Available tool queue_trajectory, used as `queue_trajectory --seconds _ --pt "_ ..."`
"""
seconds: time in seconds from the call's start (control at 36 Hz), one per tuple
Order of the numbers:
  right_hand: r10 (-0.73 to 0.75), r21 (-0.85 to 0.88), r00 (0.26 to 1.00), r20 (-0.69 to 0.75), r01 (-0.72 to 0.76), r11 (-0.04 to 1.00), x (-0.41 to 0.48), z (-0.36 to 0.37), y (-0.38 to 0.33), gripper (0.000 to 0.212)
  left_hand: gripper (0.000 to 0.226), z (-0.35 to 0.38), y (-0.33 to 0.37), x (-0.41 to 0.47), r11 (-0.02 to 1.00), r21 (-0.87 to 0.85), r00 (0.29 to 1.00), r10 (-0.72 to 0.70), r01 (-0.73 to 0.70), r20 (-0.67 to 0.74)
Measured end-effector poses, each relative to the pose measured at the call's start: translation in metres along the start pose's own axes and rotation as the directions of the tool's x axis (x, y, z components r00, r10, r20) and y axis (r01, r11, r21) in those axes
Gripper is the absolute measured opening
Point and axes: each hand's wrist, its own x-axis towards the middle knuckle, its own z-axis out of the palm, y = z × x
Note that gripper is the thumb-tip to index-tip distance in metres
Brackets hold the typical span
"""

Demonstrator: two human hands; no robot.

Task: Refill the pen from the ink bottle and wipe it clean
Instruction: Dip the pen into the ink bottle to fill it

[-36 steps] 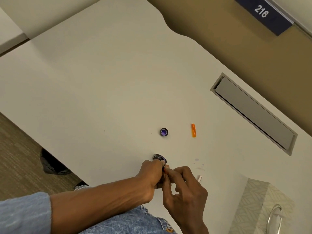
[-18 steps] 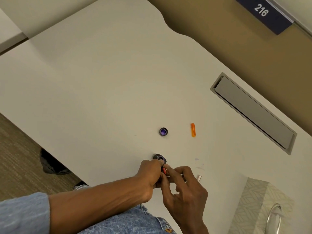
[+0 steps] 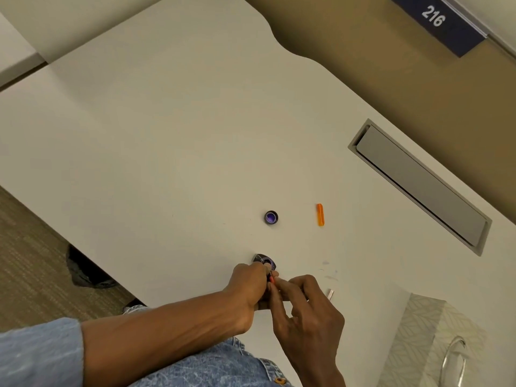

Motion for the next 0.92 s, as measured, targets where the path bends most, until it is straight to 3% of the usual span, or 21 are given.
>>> queue_trajectory --seconds 0.17,0.53,0.81,0.92 --pt "-0.005 0.018 1.0 -0.005 0.006 1.0 -0.0016 -0.0006 -0.0001 0.022 0.027 -0.0015 -0.004 0.0005 0.999 0.015 0.999 0.033 -0.033 -0.005" --pt "0.006 0.001 1.0 -0.012 -0.006 1.0 -0.0005 0.001 -0.0019 0.006 0.029 -0.0017 -0.0032 -0.0026 1.0 -0.019 1.0 0.013 -0.013 0.008" --pt "-0.001 0.016 1.0 -0.008 0.001 1.0 -0.0014 -0.0007 0.0017 0.022 0.027 -0.0016 -0.0051 -0.0005 0.999 0.017 0.999 0.037 -0.037 0.016" --pt "-0.013 0.017 1.0 -0.009 0.013 1.0 -0.0014 -0.0009 0.001 0.019 0.027 -0.0015 -0.0055 0.0003 0.999 -0.011 0.999 0.035 -0.035 0.02"
